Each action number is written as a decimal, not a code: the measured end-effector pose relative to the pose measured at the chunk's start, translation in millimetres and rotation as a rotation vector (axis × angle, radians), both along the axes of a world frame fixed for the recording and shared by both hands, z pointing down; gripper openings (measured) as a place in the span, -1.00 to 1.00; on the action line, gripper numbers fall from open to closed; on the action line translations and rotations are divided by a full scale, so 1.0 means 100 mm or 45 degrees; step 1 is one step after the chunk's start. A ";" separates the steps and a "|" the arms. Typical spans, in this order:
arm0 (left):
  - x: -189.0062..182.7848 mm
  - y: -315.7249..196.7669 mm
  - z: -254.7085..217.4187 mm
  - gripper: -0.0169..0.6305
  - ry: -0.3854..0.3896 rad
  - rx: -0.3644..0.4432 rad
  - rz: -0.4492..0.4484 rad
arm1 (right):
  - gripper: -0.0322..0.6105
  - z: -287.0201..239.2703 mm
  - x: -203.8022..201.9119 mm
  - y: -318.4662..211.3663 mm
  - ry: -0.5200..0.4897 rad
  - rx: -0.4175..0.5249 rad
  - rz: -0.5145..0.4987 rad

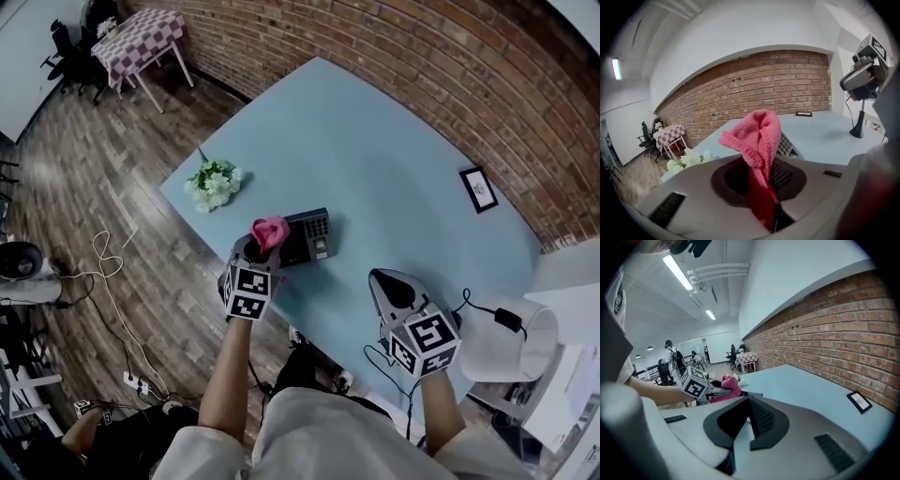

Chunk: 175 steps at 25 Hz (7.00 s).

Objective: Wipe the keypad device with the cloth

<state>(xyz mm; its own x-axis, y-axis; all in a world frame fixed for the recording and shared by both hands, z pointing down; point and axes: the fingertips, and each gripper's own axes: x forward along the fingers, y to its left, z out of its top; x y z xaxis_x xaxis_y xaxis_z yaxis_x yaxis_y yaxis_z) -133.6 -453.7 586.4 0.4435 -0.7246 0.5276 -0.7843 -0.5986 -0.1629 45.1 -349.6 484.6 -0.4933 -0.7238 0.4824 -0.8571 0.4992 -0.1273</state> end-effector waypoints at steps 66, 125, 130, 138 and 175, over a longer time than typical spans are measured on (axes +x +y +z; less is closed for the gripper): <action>0.57 -0.12 -0.07 -0.63 0.129 -0.012 0.243 | -0.87 0.10 0.08 0.21 -0.030 -0.041 0.060; 0.86 0.02 0.02 -0.63 0.026 0.008 0.342 | -0.87 0.24 0.06 0.34 -0.038 -0.094 0.072; 0.89 -0.20 -0.02 -0.63 -0.036 0.027 0.329 | -0.87 0.28 0.13 0.35 -0.034 -0.107 0.093; 0.98 -0.21 0.11 -0.63 -0.075 0.012 0.343 | -0.87 0.31 0.15 0.33 -0.037 -0.114 0.105; 0.91 0.95 0.71 -0.63 0.046 -0.318 0.383 | -0.87 0.08 0.05 0.44 -0.043 -0.055 0.049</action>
